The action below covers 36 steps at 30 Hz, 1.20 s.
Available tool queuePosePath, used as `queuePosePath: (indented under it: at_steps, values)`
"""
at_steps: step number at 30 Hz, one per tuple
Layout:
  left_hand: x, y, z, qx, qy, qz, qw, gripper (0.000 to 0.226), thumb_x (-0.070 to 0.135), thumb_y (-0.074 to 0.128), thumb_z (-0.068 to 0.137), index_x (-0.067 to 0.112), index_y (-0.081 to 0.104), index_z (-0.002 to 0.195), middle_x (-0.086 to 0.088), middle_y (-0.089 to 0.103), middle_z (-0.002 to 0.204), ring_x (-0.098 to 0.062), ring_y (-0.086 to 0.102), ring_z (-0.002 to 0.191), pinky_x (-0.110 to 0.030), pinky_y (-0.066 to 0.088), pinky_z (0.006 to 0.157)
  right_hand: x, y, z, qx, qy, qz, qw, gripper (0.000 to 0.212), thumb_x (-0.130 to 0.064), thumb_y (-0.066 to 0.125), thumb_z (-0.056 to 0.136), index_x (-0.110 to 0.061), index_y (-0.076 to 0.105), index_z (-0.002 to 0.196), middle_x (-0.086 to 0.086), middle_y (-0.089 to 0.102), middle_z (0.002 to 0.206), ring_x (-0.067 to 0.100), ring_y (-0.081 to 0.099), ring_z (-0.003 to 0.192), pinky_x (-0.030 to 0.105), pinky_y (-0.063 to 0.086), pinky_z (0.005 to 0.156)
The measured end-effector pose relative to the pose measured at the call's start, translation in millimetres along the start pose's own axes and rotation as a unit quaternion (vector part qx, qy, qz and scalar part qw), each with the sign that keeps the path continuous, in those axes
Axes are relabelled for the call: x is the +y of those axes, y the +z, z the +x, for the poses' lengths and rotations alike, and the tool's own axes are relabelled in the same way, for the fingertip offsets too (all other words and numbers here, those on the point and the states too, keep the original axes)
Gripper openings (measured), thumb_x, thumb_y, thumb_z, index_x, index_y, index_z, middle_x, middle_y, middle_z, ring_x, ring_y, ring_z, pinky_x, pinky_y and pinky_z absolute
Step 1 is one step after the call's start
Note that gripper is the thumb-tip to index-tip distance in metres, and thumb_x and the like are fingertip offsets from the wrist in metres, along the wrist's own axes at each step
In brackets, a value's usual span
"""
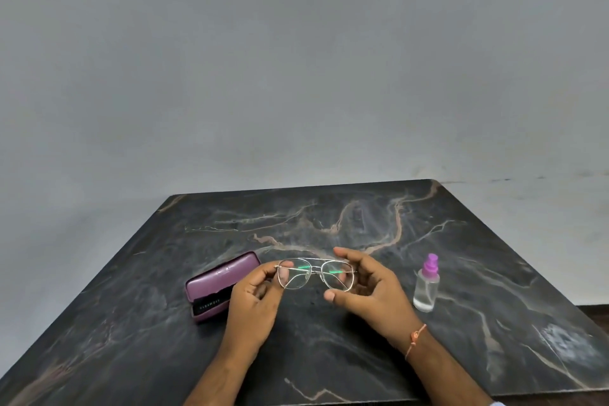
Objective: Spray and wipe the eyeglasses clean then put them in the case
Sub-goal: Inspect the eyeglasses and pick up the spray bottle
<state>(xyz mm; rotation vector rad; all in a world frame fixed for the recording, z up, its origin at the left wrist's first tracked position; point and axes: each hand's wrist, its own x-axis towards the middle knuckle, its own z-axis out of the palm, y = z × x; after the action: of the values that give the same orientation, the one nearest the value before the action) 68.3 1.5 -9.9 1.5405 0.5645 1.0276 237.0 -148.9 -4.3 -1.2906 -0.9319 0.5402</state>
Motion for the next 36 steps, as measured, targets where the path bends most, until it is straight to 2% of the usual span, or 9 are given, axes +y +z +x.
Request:
queuePosePath:
  at_steps: [3, 7, 12, 15, 19, 22, 27, 31, 36]
  values:
    - [-3, -1, 0, -0.001, 0.007, 0.003, 1.000, 0.013, 0.013, 0.070, 0.103, 0.016, 0.082, 0.108, 0.018, 0.078, 0.077, 0.009, 0.067, 0.067, -0.007, 0.051, 0.068, -4, 6, -3, -0.037, 0.022, 0.036, 0.998, 0.073, 0.005, 0.094, 0.071, -0.026, 0.070, 0.134, -0.001, 0.079, 0.103, 0.012, 0.072, 0.097, 0.028, 0.060, 0.091]
    - [-2, 0, -2, -0.002, 0.012, 0.003, 1.000, 0.013, 0.013, 0.068, 0.102, 0.018, 0.080, 0.107, 0.021, 0.073, 0.070, 0.009, 0.065, 0.064, -0.007, 0.051, 0.066, -5, 17, -3, -0.009, 0.022, 0.076, 0.997, 0.059, 0.012, 0.085, 0.078, -0.015, 0.073, 0.128, 0.003, 0.078, 0.093, 0.011, 0.072, 0.091, 0.023, 0.058, 0.088]
    - [9, 2, -6, 0.010, 0.005, -0.016, 1.000, 0.019, 0.028, 0.070, 0.094, 0.018, 0.081, 0.106, 0.018, 0.074, 0.071, 0.007, 0.063, 0.062, -0.008, 0.051, 0.064, -1, 36, 0, 0.029, 0.009, 0.086, 0.996, 0.030, 0.003, 0.086, 0.083, -0.007, 0.078, 0.110, 0.008, 0.082, 0.101, 0.014, 0.076, 0.094, 0.023, 0.057, 0.087]
    - [10, 2, -8, 0.003, -0.004, -0.021, 1.000, 0.023, 0.033, 0.071, 0.090, 0.020, 0.082, 0.105, 0.010, 0.070, 0.066, 0.001, 0.051, 0.055, -0.012, 0.045, 0.055, -4, 40, 1, 0.036, -0.003, 0.075, 0.997, 0.013, -0.004, 0.080, 0.090, -0.001, 0.080, 0.102, 0.007, 0.081, 0.095, 0.009, 0.072, 0.078, 0.020, 0.055, 0.072]
    - [10, 1, -8, 0.002, 0.001, -0.015, 1.000, 0.019, 0.032, 0.073, 0.090, 0.024, 0.083, 0.104, 0.007, 0.072, 0.069, 0.000, 0.051, 0.056, -0.015, 0.046, 0.054, -6, 41, 0, 0.049, -0.010, 0.084, 0.995, 0.005, -0.007, 0.079, 0.091, -0.010, 0.083, 0.091, 0.004, 0.079, 0.085, 0.008, 0.068, 0.070, 0.018, 0.053, 0.065]
    - [12, 2, -10, 0.001, 0.012, -0.007, 1.000, 0.018, 0.030, 0.071, 0.091, 0.023, 0.082, 0.104, 0.011, 0.073, 0.070, 0.001, 0.056, 0.057, -0.013, 0.046, 0.054, -4, 41, 1, 0.050, -0.009, 0.080, 0.995, 0.014, -0.007, 0.080, 0.091, -0.019, 0.084, 0.085, 0.004, 0.080, 0.087, 0.010, 0.070, 0.073, 0.021, 0.055, 0.067]
    - [13, 1, -11, 0.007, 0.022, 0.003, 1.000, 0.020, 0.032, 0.070, 0.092, 0.023, 0.082, 0.104, 0.009, 0.077, 0.078, 0.000, 0.059, 0.060, -0.013, 0.047, 0.056, 4, 40, 3, 0.071, 0.006, 0.055, 0.996, 0.008, -0.008, 0.083, 0.089, -0.016, 0.083, 0.091, 0.008, 0.081, 0.089, 0.017, 0.070, 0.071, 0.024, 0.056, 0.067]
    - [15, 0, -13, 0.014, 0.029, 0.003, 0.999, 0.018, 0.035, 0.069, 0.093, 0.030, 0.084, 0.103, 0.005, 0.076, 0.078, 0.001, 0.058, 0.062, -0.012, 0.047, 0.059, 9, 38, 4, 0.102, -0.011, -0.003, 0.995, 0.016, -0.012, 0.083, 0.090, -0.029, 0.084, 0.093, 0.000, 0.082, 0.091, 0.011, 0.072, 0.074, 0.024, 0.056, 0.065]
    - [17, 0, -12, 0.031, 0.032, -0.018, 0.999, 0.020, 0.036, 0.070, 0.093, 0.049, 0.085, 0.098, 0.004, 0.073, 0.074, -0.008, 0.049, 0.062, -0.016, 0.043, 0.056, 14, 35, 5, 0.128, -0.024, -0.070, 0.989, 0.018, -0.023, 0.085, 0.089, -0.039, 0.081, 0.097, -0.008, 0.081, 0.090, 0.009, 0.072, 0.075, 0.043, 0.064, 0.071]
